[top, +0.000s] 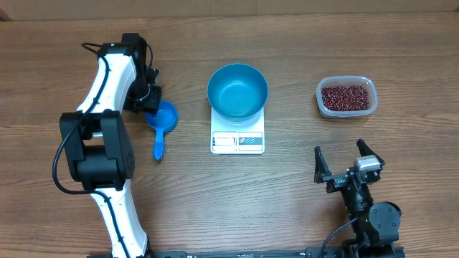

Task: Scoop item into bowl and weigh 150g on scale
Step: 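Move the left gripper over the blue scoop and lower onto it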

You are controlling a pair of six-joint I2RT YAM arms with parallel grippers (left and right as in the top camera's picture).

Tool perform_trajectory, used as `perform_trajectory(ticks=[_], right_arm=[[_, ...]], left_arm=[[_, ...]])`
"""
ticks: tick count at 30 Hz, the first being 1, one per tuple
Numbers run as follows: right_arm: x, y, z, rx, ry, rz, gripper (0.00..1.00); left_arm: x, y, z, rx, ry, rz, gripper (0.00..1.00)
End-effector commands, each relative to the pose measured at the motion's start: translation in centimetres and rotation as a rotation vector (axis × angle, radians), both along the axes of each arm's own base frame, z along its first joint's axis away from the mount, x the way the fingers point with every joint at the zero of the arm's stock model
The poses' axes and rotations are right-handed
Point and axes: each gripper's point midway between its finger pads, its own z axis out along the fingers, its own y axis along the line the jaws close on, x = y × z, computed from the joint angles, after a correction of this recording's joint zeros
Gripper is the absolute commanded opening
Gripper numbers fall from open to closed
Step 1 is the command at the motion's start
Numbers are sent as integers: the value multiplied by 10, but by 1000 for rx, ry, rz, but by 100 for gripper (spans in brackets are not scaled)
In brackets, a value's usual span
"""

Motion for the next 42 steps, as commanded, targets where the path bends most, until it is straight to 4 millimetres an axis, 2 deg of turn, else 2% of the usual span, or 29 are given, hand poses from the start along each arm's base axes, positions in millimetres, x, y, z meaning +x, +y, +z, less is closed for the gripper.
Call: perform_trajectory(ticks=[1,8,12,16,23,25,27,28,36,42], right_arm=[[0,0,-2,2,-3,1,100],[0,0,-2,2,-3,1,100],[0,0,-2,2,-3,1,100],[0,0,-2,2,-3,1,100],[0,0,-2,2,-3,1,100],[0,0,-2,2,-3,1,100],[0,0,-2,2,-3,1,100],[0,0,-2,2,-3,1,100],[0,0,-2,2,-3,1,100],[0,0,-2,2,-3,1,100]], left_arm=[[8,-2,1,-12,-18,-9,54],[9,-2,1,-13,-25,-9,56],[13,-10,1,-61,-39,-8,56],[15,-11,1,-66,-49,-8,49],[15,-11,1,-63,-49,-8,49],[15,-11,1,-64,-49,-8,53],[15,-11,1,-63,-47,-8,71],[14,-11,0,-63,-46,-8,73],[10,-11,-3,-64,-32,-8,70],[11,-11,-3,-64,-34,-6,84]])
